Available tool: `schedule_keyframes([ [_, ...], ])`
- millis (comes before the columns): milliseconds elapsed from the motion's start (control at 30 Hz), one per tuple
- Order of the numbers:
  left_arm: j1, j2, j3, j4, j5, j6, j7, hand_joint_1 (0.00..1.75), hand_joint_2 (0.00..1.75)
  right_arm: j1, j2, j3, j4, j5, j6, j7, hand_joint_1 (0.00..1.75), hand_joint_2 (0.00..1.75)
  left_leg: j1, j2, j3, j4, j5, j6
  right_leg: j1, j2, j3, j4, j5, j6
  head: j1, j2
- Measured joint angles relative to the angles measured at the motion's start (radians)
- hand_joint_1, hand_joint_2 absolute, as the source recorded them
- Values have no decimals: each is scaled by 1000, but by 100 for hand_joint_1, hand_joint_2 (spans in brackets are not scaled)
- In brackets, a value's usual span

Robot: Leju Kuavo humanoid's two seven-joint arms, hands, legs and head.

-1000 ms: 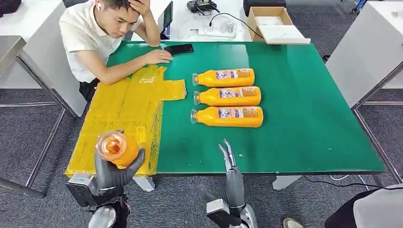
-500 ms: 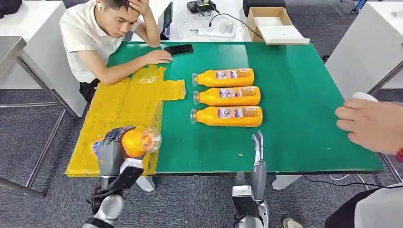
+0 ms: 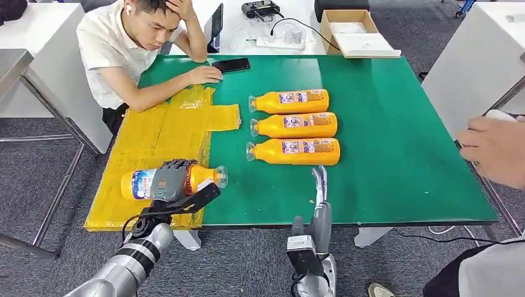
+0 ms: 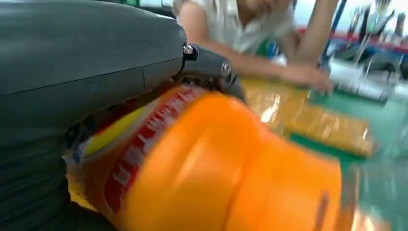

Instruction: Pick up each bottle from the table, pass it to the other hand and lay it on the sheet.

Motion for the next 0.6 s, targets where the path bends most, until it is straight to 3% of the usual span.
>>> schedule_keyframes([
  [133, -7, -4, -3, 21, 57, -110, -52, 0, 175, 0, 0, 3, 15, -4, -1, 0, 0, 0, 0, 2, 1, 0, 0, 0, 0, 1, 0, 1, 0, 0, 0, 0],
  [333, -1, -3, 0, -18, 120, -277, -127, 0, 175, 0, -5, 6, 29, -6, -1, 0, 0, 0, 0, -9, 3, 0, 1, 0, 0, -6, 6, 1, -3, 1, 0, 0],
  [600, 79, 3, -37, -166, 142, -277, -165, 0, 175, 2, -6, 7, 42, -8, -2, 0, 0, 0, -1, -8, 2, 0, 1, 1, -1, -6, 5, 1, -3, 2, 0, 0],
])
